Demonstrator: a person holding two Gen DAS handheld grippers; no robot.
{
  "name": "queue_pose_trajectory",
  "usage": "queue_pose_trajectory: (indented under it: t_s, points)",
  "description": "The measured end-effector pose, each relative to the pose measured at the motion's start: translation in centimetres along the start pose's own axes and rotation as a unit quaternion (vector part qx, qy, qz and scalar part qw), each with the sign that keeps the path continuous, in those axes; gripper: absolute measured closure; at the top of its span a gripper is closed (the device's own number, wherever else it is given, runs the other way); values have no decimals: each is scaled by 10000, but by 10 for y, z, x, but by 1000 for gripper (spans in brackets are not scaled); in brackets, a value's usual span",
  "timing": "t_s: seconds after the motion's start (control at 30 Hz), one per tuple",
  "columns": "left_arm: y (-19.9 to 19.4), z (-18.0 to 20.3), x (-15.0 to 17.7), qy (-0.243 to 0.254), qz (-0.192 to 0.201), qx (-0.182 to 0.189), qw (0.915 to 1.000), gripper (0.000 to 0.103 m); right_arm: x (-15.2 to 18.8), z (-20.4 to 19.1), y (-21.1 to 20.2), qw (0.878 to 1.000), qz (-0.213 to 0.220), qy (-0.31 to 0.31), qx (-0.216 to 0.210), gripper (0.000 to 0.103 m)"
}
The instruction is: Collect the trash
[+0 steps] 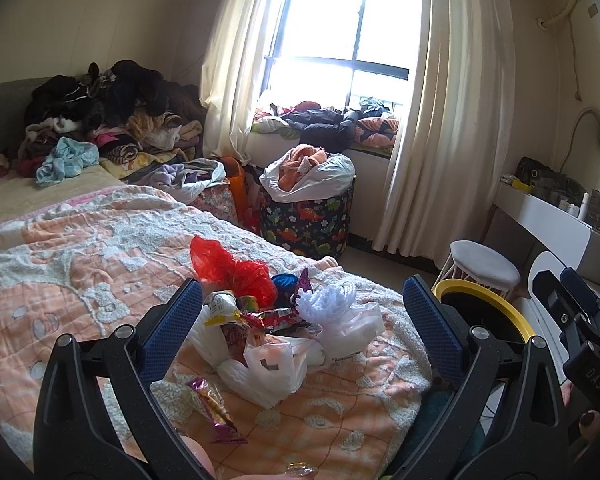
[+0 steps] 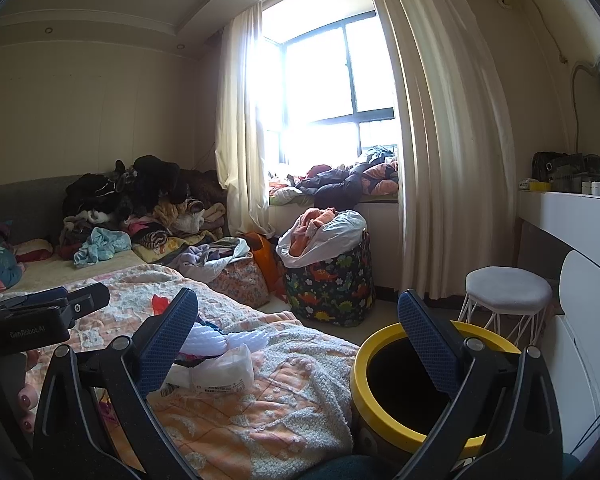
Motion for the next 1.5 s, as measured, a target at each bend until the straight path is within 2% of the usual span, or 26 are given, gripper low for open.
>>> queue_pose_trajectory:
  t_s: [0.53,0.8,1.0,1.2,1.33,1.5]
  points:
    - [11,-24,3,-283,-109,-173,9994,11,5,-22,19,9987,-458,2,-239,6]
    - [13,-51,0,-503,-103,-434,9977,11,7,-46,36,9948,-790,-109,-634,6]
    - [15,-80,-2,-658,-116,-738,9950,11,14,-83,53,9844,-1157,-444,-1250,6]
    - [27,-114,-4,-799,-224,-1051,9910,11,20,-111,72,9720,-1442,-897,-1624,6]
    - [38,-121,-8,-812,-278,-1078,9905,11,25,-114,89,9656,-1582,-1209,-1671,6]
    - [60,-120,-20,-814,-367,-842,9924,11,35,-116,112,9535,-1848,-1661,-1704,6]
Point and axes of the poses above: each gripper's, at about its wrist camera, not at the fingertips, and y roughly the way its jaws point, z to its right, x to its underside, the point moved 5 cm from there along y, roughly the way its jaws point, and after that the axes turned 2 degrees about -x, right-handed, at the moved point
